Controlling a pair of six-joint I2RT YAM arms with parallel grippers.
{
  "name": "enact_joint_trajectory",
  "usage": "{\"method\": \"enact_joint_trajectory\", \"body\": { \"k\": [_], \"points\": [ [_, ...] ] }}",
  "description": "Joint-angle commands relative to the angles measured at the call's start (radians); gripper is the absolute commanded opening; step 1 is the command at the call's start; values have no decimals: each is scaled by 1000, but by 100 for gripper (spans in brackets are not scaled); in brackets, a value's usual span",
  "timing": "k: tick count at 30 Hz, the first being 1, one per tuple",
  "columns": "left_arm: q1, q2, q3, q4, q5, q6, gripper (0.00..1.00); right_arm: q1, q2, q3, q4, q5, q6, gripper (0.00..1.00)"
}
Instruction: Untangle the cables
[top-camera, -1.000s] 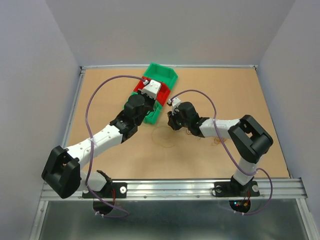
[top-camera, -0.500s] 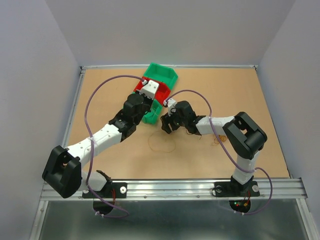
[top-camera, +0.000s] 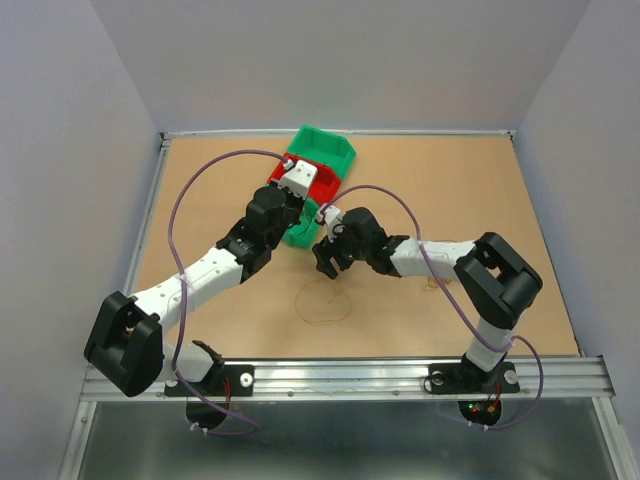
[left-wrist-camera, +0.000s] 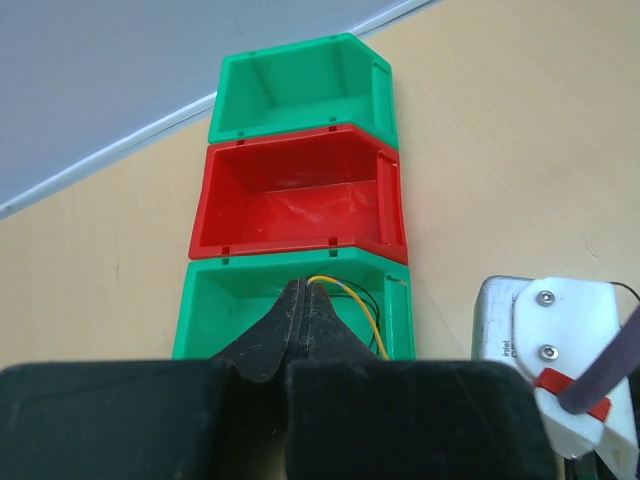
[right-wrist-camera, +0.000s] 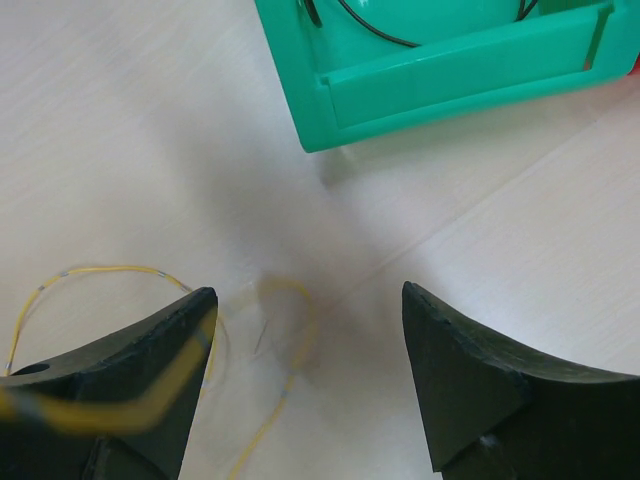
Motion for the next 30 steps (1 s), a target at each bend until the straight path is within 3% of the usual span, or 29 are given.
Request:
{"method": "enact_joint_trajectory", "body": {
  "k": [1,6,12,16,17,18,30],
  "points": [
    [4,-20,2,32,-11,2,0,11,-63,-30,-15,-9,-41,79],
    [24,-18,2,45,-22,-8,0,12,-94,-54,-15,24,-33,79],
    [47,-14,5,47,1,-13,0,11,-131,-85,-17,-52,-52,78],
    [52,-17,3,47,9,-16,0,25,-137,-105,-38,-118,-79,91],
    [52,-18,3,47,16,-16,0,37,-134,-106,-50,-112,-90,98],
    [52,-20,3,47,18,-16,0,44,-132,-105,-56,-105,-93,100],
    [53,-27,0,48,32,-14,0,100,-30,-30,-141,106,-110,98]
  ]
}}
